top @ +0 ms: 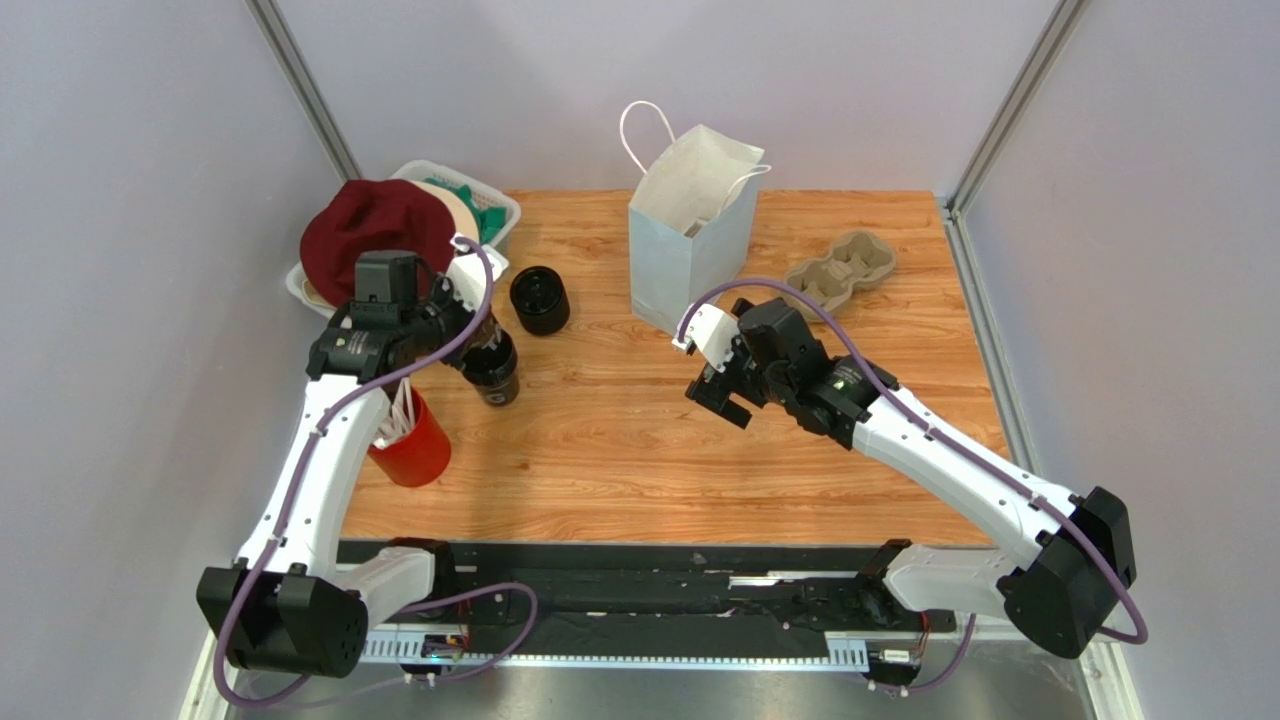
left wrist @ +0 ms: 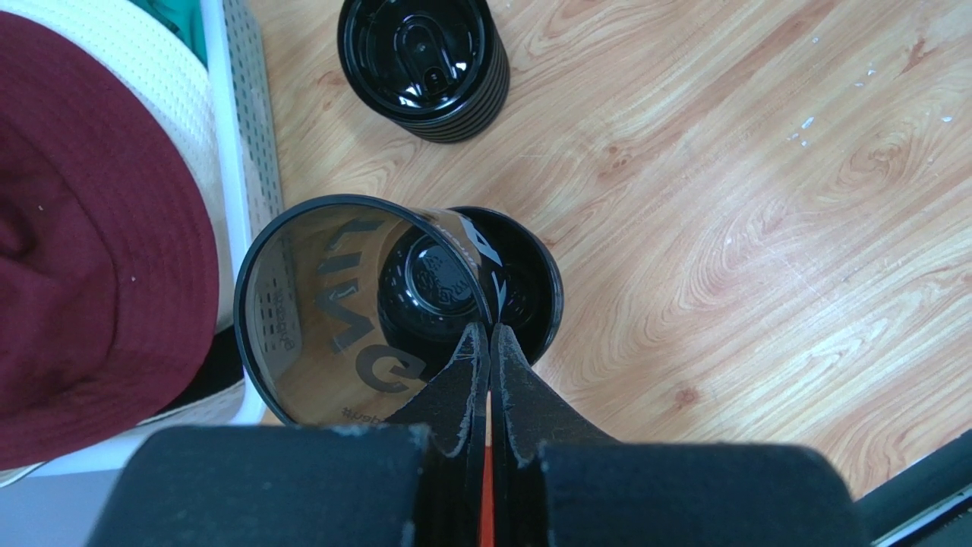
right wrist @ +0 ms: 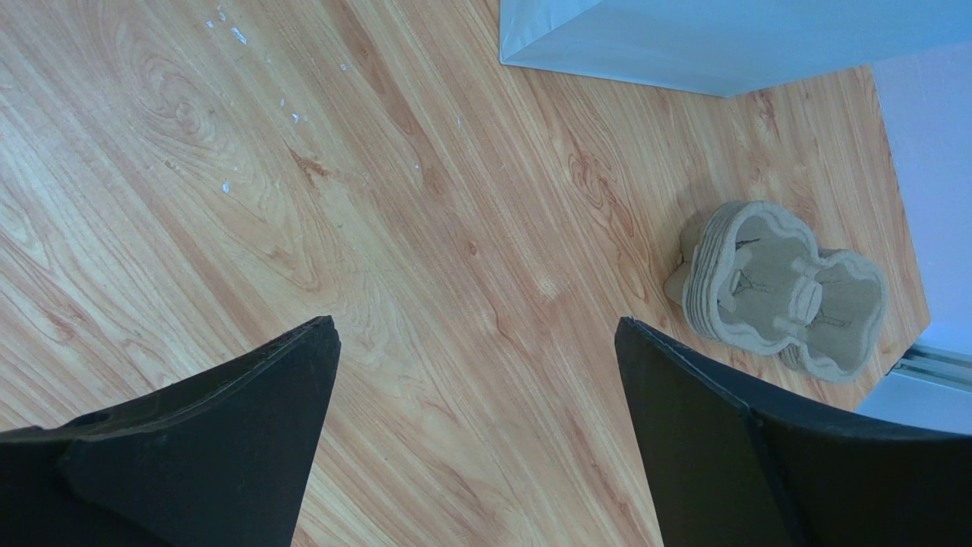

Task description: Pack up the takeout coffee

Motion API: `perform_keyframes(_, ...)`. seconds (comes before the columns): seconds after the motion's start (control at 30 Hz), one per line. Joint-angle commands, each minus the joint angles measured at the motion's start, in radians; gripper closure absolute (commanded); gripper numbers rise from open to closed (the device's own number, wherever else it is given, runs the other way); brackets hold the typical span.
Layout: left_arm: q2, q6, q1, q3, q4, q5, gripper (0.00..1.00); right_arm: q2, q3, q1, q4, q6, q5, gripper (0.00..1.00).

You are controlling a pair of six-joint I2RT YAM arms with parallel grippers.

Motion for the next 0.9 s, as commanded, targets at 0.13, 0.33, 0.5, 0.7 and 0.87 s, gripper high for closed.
perform_keyframes(0.13, -0.069, 0.050, -0.007, 0.119, -0.017, 0.028, 1.00, -0.037, 0.029, 0.004, 0.042, 0.012, 0.019, 0.01)
perform_keyframes(0.33, -0.063, 0.066, -0.015, 0.191, -0.065, 0.051, 1.00, -0.046, 0.027, 0.005, 0.049, 0.012, 0.022, 0.01)
perform_keyframes(0.5, -0.077, 0.066, -0.059, 0.226, -0.091, 0.085, 1.00, -0.045, 0.029, 0.002, 0.068, 0.021, 0.054, 0.01)
perform_keyframes(0.7, -0.058, 0.064, -0.208, 0.246, -0.114, 0.033, 1.00, -0.033, 0.037, -0.010, 0.090, 0.044, 0.117, 0.01)
perform_keyframes(0.87, 0.003, 0.059, -0.382, 0.249, -0.122, -0.028, 1.00, -0.029, 0.047, -0.042, 0.107, 0.064, 0.160, 0.01)
